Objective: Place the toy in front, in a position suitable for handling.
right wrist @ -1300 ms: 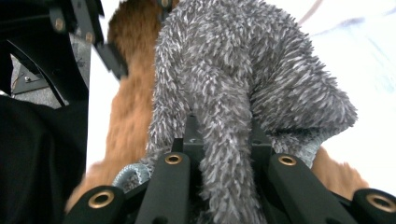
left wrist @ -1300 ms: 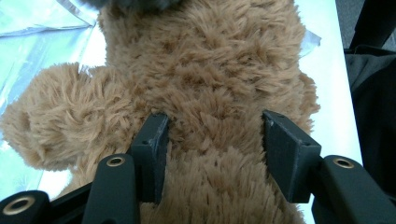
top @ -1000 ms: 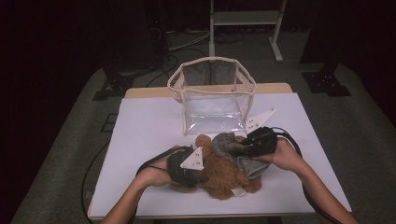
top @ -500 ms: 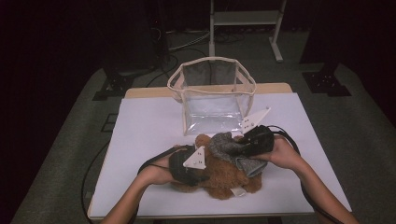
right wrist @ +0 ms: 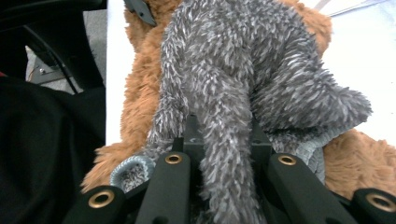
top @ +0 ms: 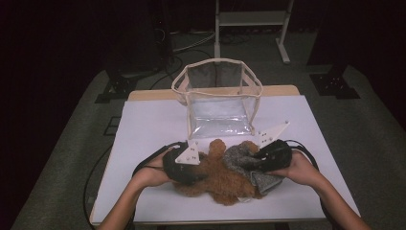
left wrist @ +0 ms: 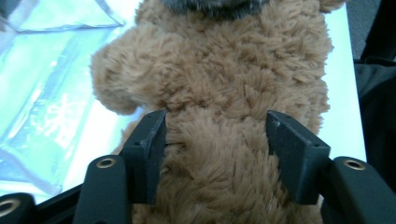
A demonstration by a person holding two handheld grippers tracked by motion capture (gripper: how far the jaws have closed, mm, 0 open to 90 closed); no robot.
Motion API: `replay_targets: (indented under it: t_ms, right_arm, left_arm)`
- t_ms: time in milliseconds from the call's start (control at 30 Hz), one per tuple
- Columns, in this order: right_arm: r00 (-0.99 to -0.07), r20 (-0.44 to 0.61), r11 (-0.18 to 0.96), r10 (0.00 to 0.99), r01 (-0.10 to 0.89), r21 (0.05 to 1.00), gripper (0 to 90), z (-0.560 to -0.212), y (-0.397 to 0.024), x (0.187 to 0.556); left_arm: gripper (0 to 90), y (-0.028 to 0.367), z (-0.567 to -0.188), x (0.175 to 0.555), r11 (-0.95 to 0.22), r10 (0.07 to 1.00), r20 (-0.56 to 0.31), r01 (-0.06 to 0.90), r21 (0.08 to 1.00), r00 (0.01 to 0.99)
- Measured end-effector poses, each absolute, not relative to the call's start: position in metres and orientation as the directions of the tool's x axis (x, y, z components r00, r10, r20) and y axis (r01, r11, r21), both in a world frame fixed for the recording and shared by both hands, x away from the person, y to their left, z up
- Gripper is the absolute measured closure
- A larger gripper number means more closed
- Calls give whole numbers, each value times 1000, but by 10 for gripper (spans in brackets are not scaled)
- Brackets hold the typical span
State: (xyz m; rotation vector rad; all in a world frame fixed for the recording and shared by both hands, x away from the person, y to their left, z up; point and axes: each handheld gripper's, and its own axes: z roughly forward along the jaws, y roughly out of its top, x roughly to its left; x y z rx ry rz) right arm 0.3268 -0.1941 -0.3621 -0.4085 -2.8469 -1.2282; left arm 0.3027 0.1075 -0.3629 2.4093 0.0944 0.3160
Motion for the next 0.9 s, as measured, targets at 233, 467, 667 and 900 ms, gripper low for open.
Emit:
replay_targets:
  t_ms: [233,467,667,900]
  right_arm:
    - [-975,59,686,215,194,701,757,-342,-181,337]
    - [-979,80,701,189,192,687,756,-339,-150,362]
    - [-977,99,711,187,205,672,757,-350,-149,355]
    - [-967,128,674,218,244,697,758,-359,-178,341]
  left_arm:
    - [444,95,-374,300,-785,103,206,-47,618,973]
    - [451,94,-374,295,-795,82,222,-70,602,972]
    - [373,102,-369,298,-765,115,215,-52,642,970]
    - [301,119,-357,300,-751,177,217,-11,661,960]
